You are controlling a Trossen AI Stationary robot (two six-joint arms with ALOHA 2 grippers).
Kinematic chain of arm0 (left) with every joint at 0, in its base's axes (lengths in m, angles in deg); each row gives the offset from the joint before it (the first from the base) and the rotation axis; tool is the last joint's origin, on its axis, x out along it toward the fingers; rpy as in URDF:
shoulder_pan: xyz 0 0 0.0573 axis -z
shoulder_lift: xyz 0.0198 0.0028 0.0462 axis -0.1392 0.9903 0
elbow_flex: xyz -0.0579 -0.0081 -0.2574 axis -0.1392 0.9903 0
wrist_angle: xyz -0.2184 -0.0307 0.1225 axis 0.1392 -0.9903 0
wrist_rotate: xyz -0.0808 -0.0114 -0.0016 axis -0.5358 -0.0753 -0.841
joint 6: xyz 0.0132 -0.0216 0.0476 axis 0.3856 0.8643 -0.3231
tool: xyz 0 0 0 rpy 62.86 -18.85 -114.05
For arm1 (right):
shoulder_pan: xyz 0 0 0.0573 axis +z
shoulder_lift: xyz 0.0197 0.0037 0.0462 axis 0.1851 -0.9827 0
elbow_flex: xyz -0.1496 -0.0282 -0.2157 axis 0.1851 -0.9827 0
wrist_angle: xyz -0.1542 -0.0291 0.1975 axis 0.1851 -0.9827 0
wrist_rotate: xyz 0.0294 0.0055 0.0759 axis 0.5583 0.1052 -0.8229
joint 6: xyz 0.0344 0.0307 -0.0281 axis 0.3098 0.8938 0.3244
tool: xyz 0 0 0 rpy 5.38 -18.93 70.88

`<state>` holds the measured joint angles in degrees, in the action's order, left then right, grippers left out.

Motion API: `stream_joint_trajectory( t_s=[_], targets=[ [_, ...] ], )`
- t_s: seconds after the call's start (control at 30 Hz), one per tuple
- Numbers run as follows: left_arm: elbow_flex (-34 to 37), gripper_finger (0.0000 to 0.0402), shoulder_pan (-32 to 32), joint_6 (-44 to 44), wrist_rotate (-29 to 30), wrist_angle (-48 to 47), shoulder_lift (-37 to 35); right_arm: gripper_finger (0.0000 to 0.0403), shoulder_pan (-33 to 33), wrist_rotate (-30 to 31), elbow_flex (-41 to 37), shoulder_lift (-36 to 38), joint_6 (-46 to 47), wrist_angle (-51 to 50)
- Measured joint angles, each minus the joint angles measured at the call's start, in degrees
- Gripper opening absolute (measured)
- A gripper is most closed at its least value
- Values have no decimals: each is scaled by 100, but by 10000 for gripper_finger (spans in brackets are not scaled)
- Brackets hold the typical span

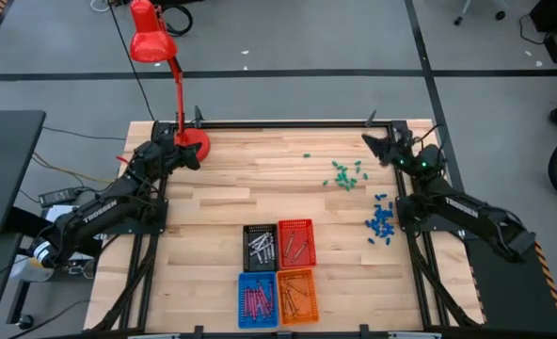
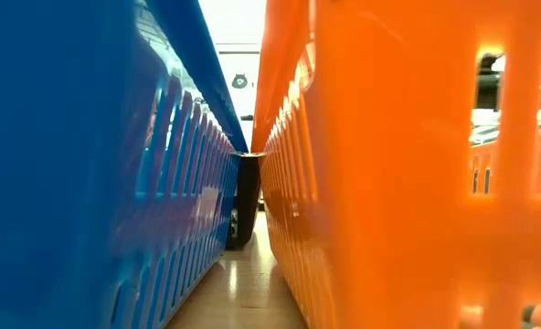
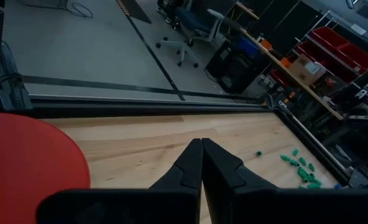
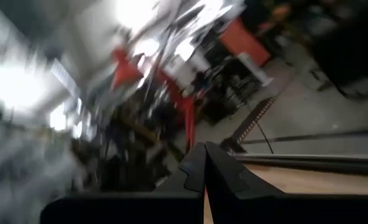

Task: Sort crayons
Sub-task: Return to Home Position

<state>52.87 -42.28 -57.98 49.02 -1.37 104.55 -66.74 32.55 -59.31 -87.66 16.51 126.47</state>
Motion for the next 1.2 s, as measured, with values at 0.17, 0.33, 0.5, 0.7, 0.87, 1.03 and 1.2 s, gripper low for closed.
stream_joint_trajectory(
  t_s=[0.17,0.33,0.5,0.7,0.87,1.03,1.2],
  targets=[
    [0,12,0,2,-2,12,0,13,204,-504,-23,1066,-1643,-931],
    [0,12,0,2,0,22,0,11,249,-429,-23,1876,-2391,-2104],
    [0,12,0,2,-2,21,0,14,286,-139,-23,2564,-2380,-3275],
    [0,12,0,2,-2,22,0,12,267,-104,-23,2765,-1857,-3322],
    [0,12,0,4,-2,22,0,13,267,-105,-23,2765,-1816,-3275],
    [0,12,0,4,-2,22,0,14,267,-105,-23,2765,-1816,-3275],
    [0,12,-1,3,-2,22,0,12,267,-105,-23,2765,-1816,-3275]
  ],
)
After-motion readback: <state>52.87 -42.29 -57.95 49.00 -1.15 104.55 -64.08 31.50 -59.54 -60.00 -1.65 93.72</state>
